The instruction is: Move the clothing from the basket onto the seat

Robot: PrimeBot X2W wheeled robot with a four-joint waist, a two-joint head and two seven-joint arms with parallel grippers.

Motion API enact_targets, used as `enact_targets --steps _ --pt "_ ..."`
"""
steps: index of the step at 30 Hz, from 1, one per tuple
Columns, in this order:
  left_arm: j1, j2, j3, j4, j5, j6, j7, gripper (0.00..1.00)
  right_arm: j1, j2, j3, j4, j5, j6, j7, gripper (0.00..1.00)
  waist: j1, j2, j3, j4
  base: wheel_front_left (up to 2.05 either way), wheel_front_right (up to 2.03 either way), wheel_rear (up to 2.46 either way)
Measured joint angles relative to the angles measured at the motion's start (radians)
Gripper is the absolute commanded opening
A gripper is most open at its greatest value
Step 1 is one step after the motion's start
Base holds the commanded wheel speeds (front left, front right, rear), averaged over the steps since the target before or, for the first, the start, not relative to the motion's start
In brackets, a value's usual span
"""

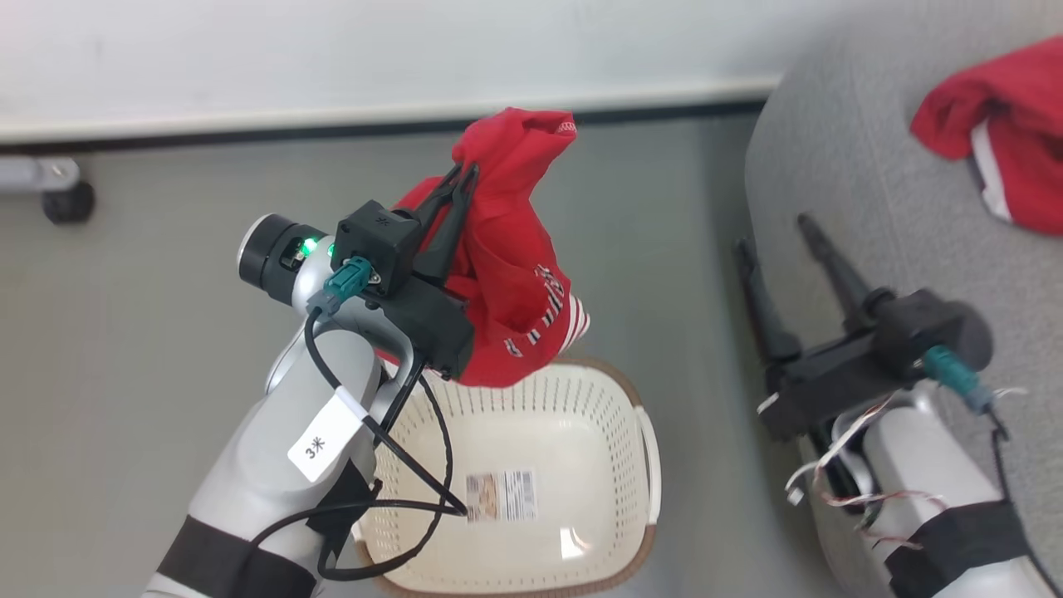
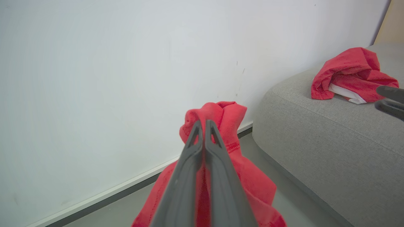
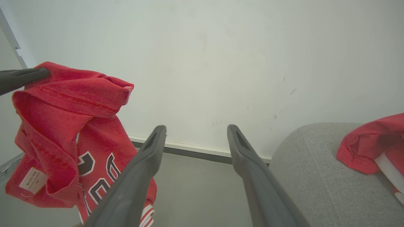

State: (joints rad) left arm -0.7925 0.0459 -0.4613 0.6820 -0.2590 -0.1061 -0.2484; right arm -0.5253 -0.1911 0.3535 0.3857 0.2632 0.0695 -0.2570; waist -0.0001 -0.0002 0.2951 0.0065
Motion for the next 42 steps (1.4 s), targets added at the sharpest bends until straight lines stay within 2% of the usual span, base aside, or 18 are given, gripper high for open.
enact_targets --steps 12,18,26,34,42 --pt "-0.001 -0.004 -0.024 0.008 -0.052 -0.010 0.037 0.00 0.003 0.056 0.135 0.151 -0.016 0.045 0.000 1.00 0.0000 0.0001 -0.166 0.017 0.00 0.00 0.00" --pt "0.005 -0.008 -0.064 0.026 -0.066 -0.017 0.066 0.00 0.004 0.078 0.210 0.239 -0.017 0.051 0.000 1.00 0.0000 0.0000 -0.255 0.026 0.00 0.00 0.00" --pt "0.035 -0.008 -0.122 -0.012 -0.105 -0.017 0.117 0.00 0.031 0.122 0.310 0.258 0.008 0.054 0.000 1.00 0.0000 0.0000 -0.356 0.053 0.00 0.00 0.00" --pt "0.047 -0.007 -0.194 -0.110 -0.166 -0.017 0.170 0.00 0.016 0.128 0.438 0.292 0.040 0.054 0.000 1.00 0.0000 0.0001 -0.403 0.093 0.00 0.00 0.00" --pt "0.049 -0.007 -0.242 -0.197 -0.220 0.010 0.215 0.00 -0.085 0.129 0.466 0.406 0.046 0.055 0.000 1.00 0.0001 0.0001 -0.410 0.118 0.00 0.00 0.00"
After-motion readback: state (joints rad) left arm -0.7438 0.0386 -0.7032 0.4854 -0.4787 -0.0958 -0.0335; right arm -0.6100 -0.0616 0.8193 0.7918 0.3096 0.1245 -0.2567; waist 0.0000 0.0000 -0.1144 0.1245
